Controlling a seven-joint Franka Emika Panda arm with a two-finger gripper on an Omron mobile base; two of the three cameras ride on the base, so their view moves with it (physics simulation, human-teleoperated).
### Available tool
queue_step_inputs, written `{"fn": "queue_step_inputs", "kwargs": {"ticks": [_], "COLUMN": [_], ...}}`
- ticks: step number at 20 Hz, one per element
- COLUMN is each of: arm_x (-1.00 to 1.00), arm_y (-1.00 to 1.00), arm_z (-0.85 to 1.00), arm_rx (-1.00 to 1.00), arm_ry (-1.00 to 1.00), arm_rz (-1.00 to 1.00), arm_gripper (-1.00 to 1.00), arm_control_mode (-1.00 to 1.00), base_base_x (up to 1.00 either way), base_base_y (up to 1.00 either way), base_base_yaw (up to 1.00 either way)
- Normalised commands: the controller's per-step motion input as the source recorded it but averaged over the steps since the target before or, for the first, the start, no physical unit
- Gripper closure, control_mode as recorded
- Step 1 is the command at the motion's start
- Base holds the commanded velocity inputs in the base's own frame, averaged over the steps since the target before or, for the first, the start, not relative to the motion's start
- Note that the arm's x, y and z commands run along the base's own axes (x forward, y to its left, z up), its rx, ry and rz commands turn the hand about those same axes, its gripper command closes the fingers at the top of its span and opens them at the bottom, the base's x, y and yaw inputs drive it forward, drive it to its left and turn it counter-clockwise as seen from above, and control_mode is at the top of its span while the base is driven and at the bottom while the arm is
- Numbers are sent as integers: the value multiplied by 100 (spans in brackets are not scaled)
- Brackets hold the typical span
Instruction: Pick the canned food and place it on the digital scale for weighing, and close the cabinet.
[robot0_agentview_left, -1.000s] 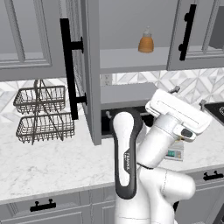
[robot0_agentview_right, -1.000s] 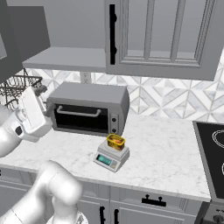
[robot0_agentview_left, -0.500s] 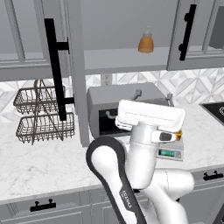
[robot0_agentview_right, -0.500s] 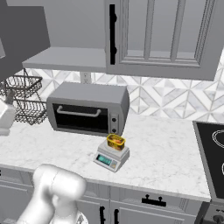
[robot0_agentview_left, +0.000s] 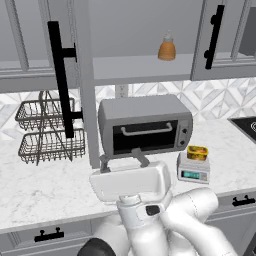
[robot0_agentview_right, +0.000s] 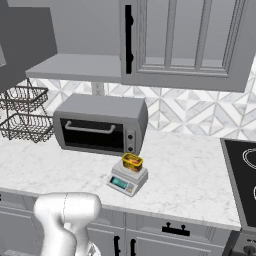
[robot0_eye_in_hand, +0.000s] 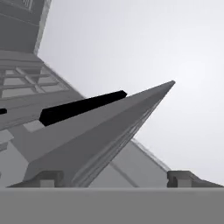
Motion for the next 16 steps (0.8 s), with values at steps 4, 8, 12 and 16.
{"fn": "queue_step_inputs", "kwargs": {"ticks": [4, 8, 12, 16], "arm_x": [-92, -97, 3, 57], "arm_y": [100, 100, 100, 100], "arm_z": [-90, -80, -16, 15], "arm_rx": [-32, -18, -7, 0], "arm_ry": [-12, -22, 1, 31], "arm_rz": [-3, -5, -16, -20], "arm_gripper": [-100, -100, -100, -100], "arm_control_mode": [-100, -100, -100, -100], "base_base_x": [0, 0, 0, 0], "base_base_y": [0, 0, 0, 0], "base_base_yaw": [0, 0, 0, 0]}}
